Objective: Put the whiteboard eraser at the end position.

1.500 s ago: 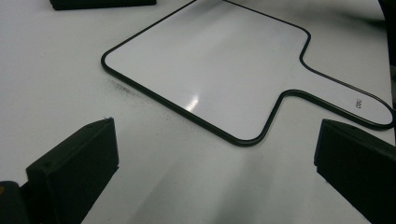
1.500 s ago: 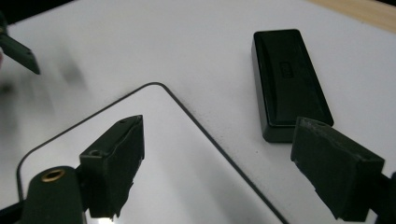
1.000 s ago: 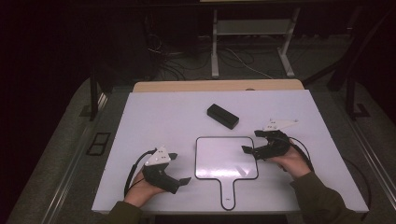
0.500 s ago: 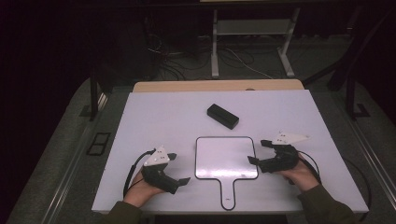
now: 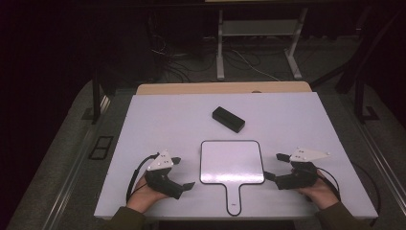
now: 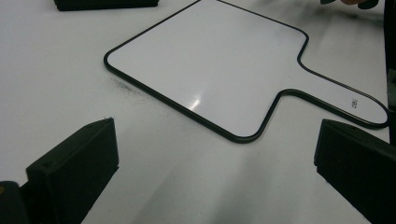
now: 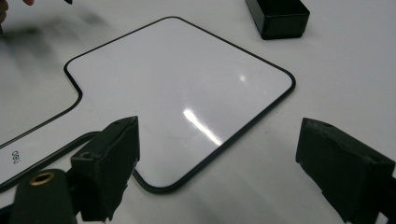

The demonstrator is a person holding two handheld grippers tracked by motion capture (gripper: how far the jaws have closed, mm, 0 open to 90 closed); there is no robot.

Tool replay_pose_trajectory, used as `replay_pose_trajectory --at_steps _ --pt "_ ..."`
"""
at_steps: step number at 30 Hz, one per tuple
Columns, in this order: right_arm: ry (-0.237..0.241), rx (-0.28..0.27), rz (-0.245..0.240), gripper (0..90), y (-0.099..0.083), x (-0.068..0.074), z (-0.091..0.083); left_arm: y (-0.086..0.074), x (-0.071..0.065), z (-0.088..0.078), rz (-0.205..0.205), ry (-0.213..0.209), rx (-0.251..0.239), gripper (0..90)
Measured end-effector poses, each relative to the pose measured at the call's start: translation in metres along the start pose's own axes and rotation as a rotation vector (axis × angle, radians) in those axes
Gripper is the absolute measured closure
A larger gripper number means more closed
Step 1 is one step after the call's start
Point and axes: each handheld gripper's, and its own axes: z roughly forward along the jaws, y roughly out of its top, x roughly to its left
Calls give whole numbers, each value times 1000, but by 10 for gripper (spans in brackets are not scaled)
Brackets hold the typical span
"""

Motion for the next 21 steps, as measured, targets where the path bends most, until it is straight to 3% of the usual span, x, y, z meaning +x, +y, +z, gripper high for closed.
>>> replay_pose_trajectory --at_steps 10,21 --pt "-22 -4 19 122 -14 -9 -16 0 1 -1 2 4 1 0" --pt "-22 -2 18 122 -16 -8 -18 0 -1 -1 0 3 -5 0"
